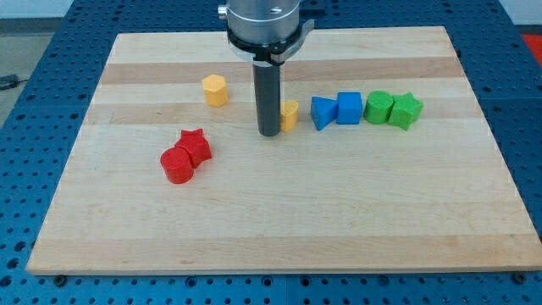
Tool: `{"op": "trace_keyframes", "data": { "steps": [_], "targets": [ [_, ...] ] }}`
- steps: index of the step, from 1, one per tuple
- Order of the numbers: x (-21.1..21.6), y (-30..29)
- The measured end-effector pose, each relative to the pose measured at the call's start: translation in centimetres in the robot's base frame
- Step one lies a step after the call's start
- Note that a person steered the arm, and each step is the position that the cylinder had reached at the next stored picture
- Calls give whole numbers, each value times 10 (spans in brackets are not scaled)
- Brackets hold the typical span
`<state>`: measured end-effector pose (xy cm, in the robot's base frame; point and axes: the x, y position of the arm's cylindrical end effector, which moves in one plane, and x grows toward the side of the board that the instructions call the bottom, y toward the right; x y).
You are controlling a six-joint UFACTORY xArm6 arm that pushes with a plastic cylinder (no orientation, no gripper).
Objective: Place yellow hexagon in a horizontal line with other green blocks yellow heart and blue blocks
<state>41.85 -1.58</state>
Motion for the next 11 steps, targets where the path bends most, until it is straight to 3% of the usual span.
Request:
{"op": "trace_keyframes", "data": {
  "steps": [3, 6, 7, 8, 11],
  "targets": [
    [-12, -7],
    [-13, -166],
    [-67, -198],
    [-112, -194],
    [-66, -112]
  ]
}}
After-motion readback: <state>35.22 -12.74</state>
